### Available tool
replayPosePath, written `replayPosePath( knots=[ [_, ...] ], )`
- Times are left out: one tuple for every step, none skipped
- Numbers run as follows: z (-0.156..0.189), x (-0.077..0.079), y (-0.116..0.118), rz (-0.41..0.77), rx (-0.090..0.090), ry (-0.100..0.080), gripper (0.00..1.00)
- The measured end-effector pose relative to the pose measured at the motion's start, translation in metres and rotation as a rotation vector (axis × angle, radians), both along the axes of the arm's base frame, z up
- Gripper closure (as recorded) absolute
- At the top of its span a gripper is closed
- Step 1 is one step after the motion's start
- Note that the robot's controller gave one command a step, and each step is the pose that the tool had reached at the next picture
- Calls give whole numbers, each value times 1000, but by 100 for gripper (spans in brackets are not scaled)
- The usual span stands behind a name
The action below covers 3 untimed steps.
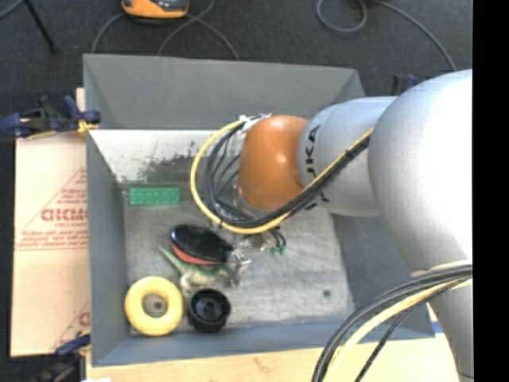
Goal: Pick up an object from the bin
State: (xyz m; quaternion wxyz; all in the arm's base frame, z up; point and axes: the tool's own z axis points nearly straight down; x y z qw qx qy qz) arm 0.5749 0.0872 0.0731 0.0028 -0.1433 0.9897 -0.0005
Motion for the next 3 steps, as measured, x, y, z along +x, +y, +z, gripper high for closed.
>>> replayPosePath(
  knots=[
    [8, -35, 42, -319, 3, 2, 100],
    [8, -35, 42, -318, 2, 2, 100],
    [190, -20, 33, -274, 5, -5, 100]
  ],
)
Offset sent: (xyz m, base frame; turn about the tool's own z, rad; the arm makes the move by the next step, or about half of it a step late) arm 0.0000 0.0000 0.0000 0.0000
